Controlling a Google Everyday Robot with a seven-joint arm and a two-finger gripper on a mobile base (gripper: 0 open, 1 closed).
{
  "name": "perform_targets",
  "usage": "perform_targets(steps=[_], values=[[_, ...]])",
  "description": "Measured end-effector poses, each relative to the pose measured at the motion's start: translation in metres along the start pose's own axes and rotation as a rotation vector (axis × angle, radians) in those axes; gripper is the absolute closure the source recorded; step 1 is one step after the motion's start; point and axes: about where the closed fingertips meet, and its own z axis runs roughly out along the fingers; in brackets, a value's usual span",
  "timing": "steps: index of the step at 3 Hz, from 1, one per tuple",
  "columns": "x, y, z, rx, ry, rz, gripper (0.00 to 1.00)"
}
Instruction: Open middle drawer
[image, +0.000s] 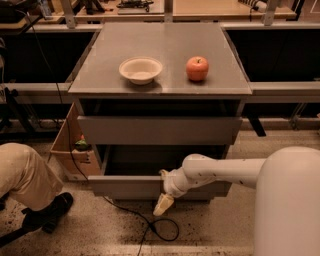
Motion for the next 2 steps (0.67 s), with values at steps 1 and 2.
perform_targets(steps=[1,2], values=[[0.0034,0.0152,-0.0014,-0.038,0.018,-0.003,0.4],[-0.0017,0.0149,-0.0086,-0.038,0.018,-0.003,0.63]])
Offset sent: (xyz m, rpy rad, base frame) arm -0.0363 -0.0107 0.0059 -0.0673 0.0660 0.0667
